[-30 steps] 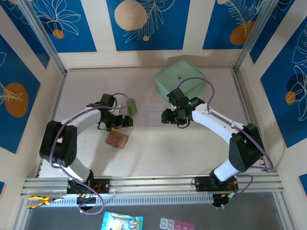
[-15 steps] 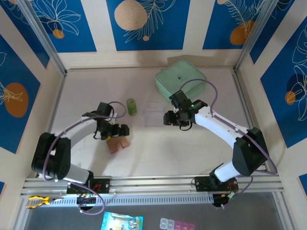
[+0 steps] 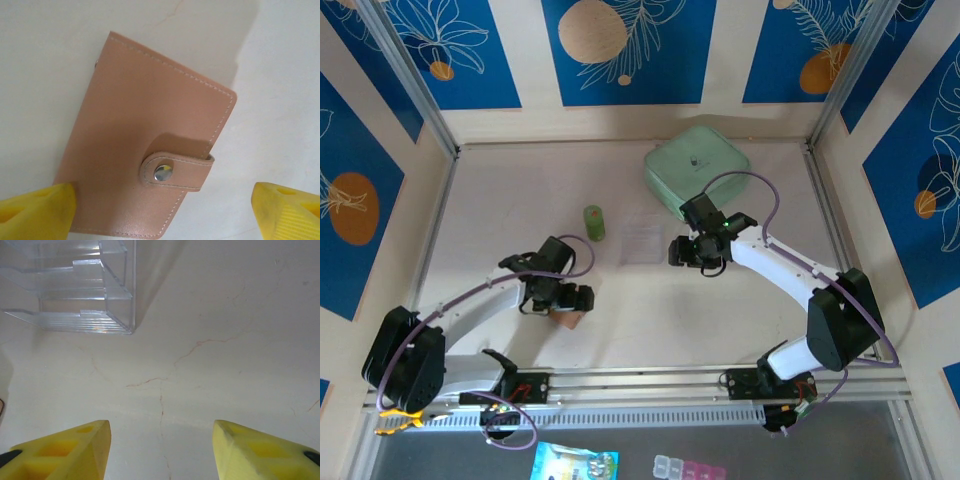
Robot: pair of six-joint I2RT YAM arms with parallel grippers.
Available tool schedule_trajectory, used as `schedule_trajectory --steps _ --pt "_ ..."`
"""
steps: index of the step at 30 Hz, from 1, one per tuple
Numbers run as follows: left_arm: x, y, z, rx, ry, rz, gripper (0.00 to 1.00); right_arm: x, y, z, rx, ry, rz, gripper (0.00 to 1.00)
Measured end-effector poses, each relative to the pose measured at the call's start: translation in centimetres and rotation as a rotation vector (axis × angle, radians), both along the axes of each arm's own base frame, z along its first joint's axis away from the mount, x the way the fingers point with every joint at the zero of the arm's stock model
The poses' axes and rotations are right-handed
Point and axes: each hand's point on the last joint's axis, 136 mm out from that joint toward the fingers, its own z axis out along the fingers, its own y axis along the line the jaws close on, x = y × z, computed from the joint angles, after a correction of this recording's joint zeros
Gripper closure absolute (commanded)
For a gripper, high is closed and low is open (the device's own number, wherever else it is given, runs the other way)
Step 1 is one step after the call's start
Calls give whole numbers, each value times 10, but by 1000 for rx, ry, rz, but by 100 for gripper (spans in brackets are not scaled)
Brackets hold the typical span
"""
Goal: Take the credit cards out of the card holder
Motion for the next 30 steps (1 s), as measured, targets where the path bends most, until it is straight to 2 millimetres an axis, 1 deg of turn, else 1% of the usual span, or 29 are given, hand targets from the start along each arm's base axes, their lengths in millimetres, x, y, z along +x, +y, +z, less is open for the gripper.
schedule_trajectory --steps 5,7,8,13,19,24,30 --pt "2 4 -4 79 0 -17 6 -3 -2 -6 -7 11 0 43" --pt "5 3 -3 108 -7 -30 1 -5 -3 -8 -10 16 -1 43" --pt "6 3 -3 116 -8 -40 0 -6 -4 -8 -11 17 -1 43" --pt "11 -2 -8 153 -3 -99 0 -7 -5 -8 -9 16 -1 43" --pt "9 -6 -16 177 19 -179 0 -10 -6 -10 -13 21 -2 42" --pt "9 -7 -22 197 40 -203 1 -14 -9 -13 -17 27 -2 43" --pt "0 -19 -23 218 37 -252 6 -16 -10 -12 -12 25 -9 43"
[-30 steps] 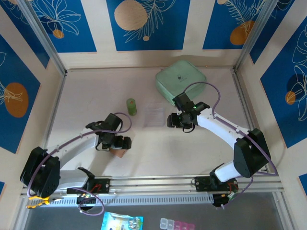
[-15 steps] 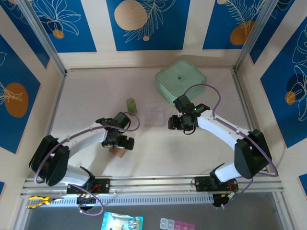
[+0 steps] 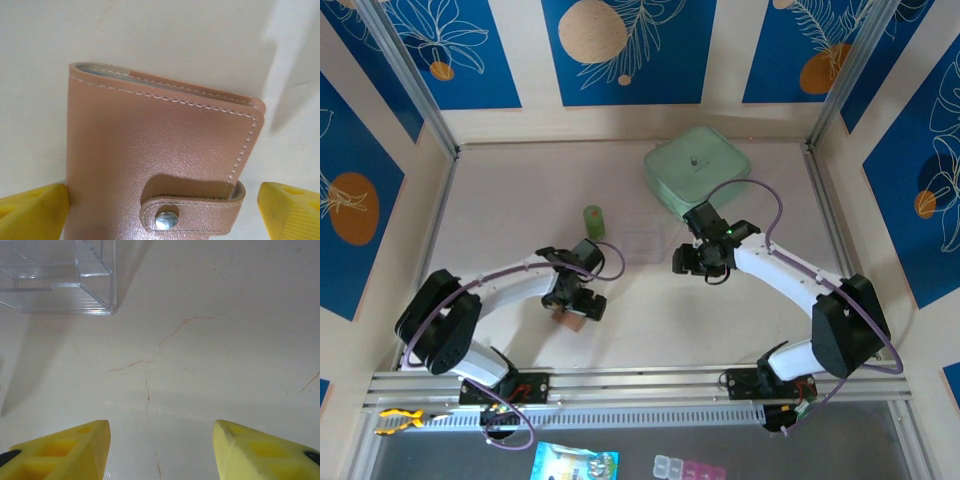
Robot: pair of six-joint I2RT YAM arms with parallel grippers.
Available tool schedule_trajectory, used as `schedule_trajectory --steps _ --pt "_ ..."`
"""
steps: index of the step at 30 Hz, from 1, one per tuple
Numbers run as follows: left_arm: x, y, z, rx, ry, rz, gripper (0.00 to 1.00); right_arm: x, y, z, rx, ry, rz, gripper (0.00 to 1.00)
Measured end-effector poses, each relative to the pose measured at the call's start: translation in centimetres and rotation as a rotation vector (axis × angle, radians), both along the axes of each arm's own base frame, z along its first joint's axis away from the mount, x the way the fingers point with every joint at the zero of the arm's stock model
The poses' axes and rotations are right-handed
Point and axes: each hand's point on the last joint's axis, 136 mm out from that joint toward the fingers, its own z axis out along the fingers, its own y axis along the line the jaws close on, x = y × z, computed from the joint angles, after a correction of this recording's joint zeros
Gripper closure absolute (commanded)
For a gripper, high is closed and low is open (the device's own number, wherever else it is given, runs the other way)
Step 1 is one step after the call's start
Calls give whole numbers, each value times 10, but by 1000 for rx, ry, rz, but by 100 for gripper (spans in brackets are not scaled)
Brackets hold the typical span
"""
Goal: Take the credit cards out of the card holder
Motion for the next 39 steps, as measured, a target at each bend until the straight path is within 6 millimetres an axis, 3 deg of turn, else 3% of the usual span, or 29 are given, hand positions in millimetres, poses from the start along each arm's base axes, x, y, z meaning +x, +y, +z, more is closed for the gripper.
schedule_trajectory --steps 6,16,26,39 --pt "2 0 -4 36 -5 13 0 0 0 0 0 -1 0 43" --pt "4 0 -8 53 2 14 0 0 0 2 2 -6 0 42" --pt "2 -6 -9 34 19 10 12 -2 -2 3 1 -10 -2 42" --pt "-1 -46 3 -42 15 4 14 -8 -6 5 6 -23 -3 42"
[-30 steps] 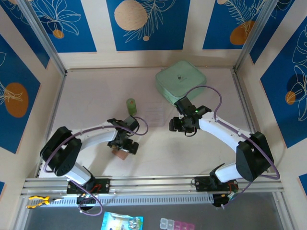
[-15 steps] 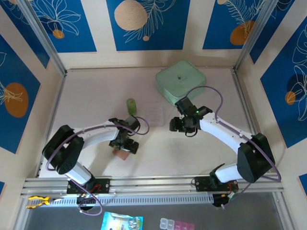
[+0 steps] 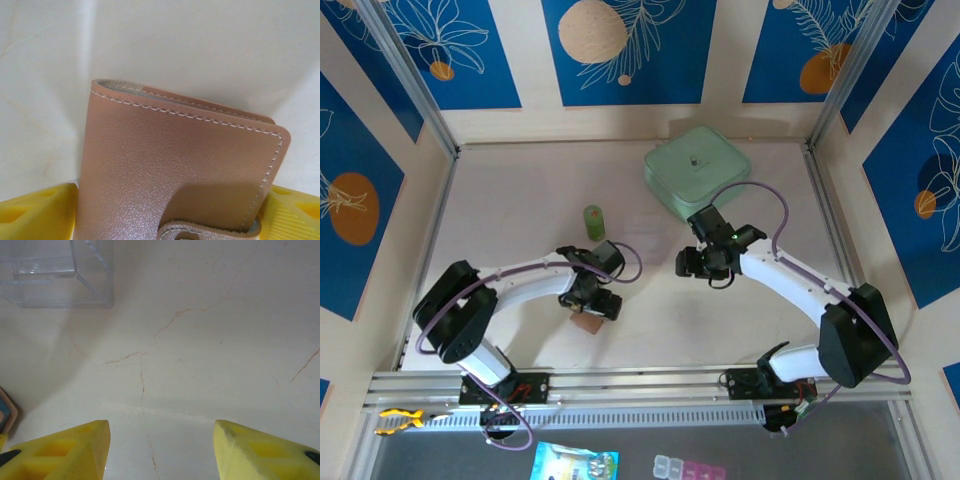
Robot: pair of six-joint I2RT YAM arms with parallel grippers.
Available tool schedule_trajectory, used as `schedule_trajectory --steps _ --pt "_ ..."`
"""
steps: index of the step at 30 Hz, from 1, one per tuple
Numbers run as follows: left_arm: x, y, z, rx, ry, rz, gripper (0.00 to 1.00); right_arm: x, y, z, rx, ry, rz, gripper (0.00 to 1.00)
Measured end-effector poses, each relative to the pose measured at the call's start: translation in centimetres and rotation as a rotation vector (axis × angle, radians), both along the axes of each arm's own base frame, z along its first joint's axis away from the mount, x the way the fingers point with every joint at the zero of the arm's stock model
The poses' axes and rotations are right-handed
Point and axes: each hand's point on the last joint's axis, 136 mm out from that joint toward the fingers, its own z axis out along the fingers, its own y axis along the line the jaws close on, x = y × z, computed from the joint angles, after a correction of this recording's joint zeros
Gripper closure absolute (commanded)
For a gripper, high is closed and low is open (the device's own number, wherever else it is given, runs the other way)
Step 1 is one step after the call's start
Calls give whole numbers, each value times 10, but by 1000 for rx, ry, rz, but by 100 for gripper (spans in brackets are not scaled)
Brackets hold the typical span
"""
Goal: Take the credit cards out of the card holder
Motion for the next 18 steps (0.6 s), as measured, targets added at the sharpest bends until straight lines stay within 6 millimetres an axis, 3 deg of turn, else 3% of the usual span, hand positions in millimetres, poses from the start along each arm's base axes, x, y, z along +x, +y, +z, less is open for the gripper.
schedule_trajectory --steps 10,18 --pt "14 -35 2 -89 1 74 14 -6 -6 35 56 -91 -5 42" --pt "34 -66 -3 -136 15 118 10 -14 -17 43 71 -109 -20 42"
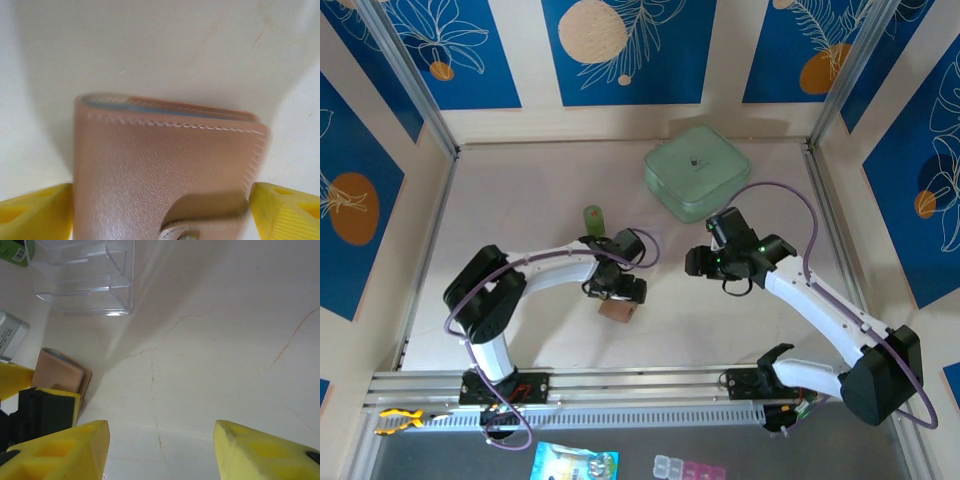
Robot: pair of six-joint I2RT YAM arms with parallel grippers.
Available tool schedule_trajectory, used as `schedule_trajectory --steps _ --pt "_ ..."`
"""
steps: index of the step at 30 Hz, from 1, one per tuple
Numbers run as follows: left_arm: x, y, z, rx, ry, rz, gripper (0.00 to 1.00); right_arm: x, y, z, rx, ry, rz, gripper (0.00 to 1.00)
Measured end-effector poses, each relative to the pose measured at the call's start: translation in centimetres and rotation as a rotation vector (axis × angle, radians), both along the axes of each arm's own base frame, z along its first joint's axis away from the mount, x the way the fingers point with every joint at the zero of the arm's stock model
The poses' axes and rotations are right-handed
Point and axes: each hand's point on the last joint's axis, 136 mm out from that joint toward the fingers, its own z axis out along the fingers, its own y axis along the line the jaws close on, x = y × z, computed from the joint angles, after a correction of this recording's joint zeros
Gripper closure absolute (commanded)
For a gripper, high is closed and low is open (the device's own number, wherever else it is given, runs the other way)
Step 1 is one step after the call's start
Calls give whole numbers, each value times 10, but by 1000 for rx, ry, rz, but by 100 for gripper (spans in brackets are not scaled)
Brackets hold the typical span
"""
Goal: Take the credit cards out of the card holder
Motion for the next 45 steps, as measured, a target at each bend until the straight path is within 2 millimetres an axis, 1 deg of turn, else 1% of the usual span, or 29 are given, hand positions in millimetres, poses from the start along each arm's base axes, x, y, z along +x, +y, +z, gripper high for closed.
schedule_trajectory --steps 5,9,14,24,29,30,33,37,45 --pt "0 -4 0 -11 13 23 6 -5 -2 -4 3 22 0 42" --pt "-4 -12 5 -45 14 27 5 -11 0 -6 25 35 6 42" --pt "-17 -21 15 -107 20 17 9 -19 3 -12 49 69 4 42" --pt "-27 -19 17 -164 27 34 16 -28 15 -13 69 97 16 42" --pt "-30 -19 21 -195 23 42 18 -33 22 -20 63 131 17 42" --pt "-29 -20 22 -201 20 42 20 -33 23 -21 62 138 17 42" --pt "-30 -21 24 -215 17 42 24 -32 31 -24 62 153 21 43" --pt "-32 -19 26 -228 13 39 33 -32 43 -25 63 169 34 43" --pt "-38 -12 25 -251 9 43 37 -34 64 -28 62 190 52 43"
